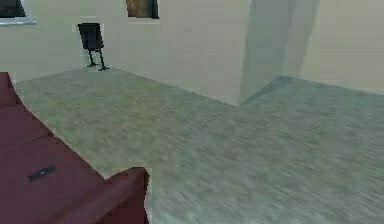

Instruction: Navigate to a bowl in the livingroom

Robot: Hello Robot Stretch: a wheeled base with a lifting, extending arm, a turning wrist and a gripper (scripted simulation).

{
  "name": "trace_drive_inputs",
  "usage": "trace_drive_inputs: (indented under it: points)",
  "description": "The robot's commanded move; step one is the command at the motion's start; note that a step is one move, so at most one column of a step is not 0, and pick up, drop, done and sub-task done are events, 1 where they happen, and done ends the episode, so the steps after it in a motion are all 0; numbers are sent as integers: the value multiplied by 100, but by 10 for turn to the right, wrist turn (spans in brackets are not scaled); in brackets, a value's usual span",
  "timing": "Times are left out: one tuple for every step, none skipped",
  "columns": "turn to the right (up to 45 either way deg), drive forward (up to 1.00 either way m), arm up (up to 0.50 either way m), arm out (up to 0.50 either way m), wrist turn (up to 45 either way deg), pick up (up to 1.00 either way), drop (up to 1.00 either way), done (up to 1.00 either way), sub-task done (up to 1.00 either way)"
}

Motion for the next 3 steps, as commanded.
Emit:
trace_drive_inputs:
  points:
    - [270,0,0,0,0,0,0,0,0]
    - [0,70,0,0,0,0,0,0,0]
    - [-240,0,0,0,0,0,0,0,0]
